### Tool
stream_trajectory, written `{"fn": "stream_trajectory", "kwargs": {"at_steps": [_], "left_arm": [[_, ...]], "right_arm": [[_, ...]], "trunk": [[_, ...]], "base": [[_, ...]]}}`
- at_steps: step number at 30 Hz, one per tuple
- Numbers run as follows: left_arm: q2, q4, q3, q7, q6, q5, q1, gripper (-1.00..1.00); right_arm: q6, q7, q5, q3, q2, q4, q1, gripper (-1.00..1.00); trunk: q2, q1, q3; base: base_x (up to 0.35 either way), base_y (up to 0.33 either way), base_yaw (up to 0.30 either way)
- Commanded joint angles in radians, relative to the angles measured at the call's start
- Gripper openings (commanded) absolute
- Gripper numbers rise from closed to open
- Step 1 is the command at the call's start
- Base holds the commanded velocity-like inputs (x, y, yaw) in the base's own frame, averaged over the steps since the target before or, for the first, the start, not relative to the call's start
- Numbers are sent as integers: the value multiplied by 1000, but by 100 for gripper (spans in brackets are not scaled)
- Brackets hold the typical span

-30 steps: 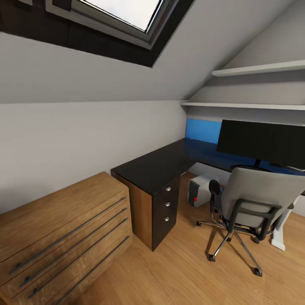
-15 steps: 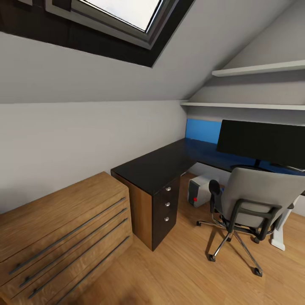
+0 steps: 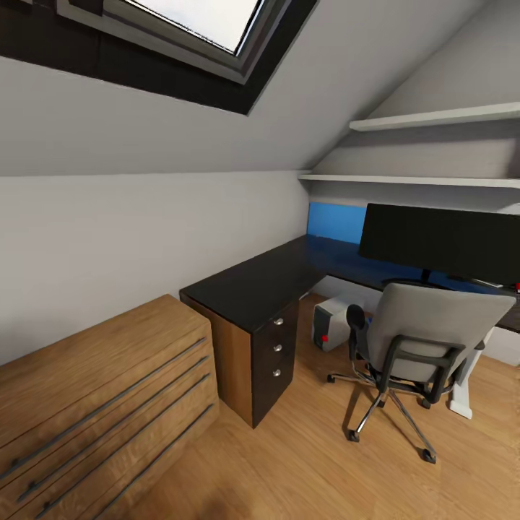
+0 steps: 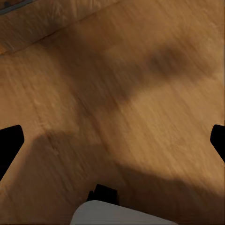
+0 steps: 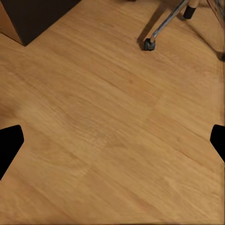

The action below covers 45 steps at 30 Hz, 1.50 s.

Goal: In the bedroom, organize the workspace by keeping the computer under the desk, ensuring the monitor is on the desk, placing the keyboard on the desk next to the monitor, placing the mouse on the desk next to the keyboard, moving the folder from the swivel chair onto the desk next to the mouse, stacking the notebook on top of the folder with the pen on top of the notebook, and positioning the swivel chair next to the desk.

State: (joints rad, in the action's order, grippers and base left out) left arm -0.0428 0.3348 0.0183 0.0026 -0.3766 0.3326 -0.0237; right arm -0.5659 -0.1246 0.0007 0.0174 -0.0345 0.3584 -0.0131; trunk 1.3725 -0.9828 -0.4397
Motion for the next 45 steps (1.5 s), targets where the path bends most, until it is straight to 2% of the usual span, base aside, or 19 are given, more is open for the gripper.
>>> {"fn": "stream_trajectory", "kwargs": {"at_steps": [1,20,45], "left_arm": [[0,-4,1,0,-1,0,0,100],[3,-10,0,1,-1,-1,0,100],[3,-10,0,-1,-1,-1,-1,100]], "right_arm": [[-3,-1,0,1,-1,-1,-1,100],[-3,-1,1,1,-2,-2,-1,100],[-3,-1,3,1,-1,-7,-1,100]], "trunk": [[1,0,-1],[1,0,-1],[1,0,-1]], "base": [[0,-25,-260],[-51,-235,-291],[-1,-9,-296]]}}
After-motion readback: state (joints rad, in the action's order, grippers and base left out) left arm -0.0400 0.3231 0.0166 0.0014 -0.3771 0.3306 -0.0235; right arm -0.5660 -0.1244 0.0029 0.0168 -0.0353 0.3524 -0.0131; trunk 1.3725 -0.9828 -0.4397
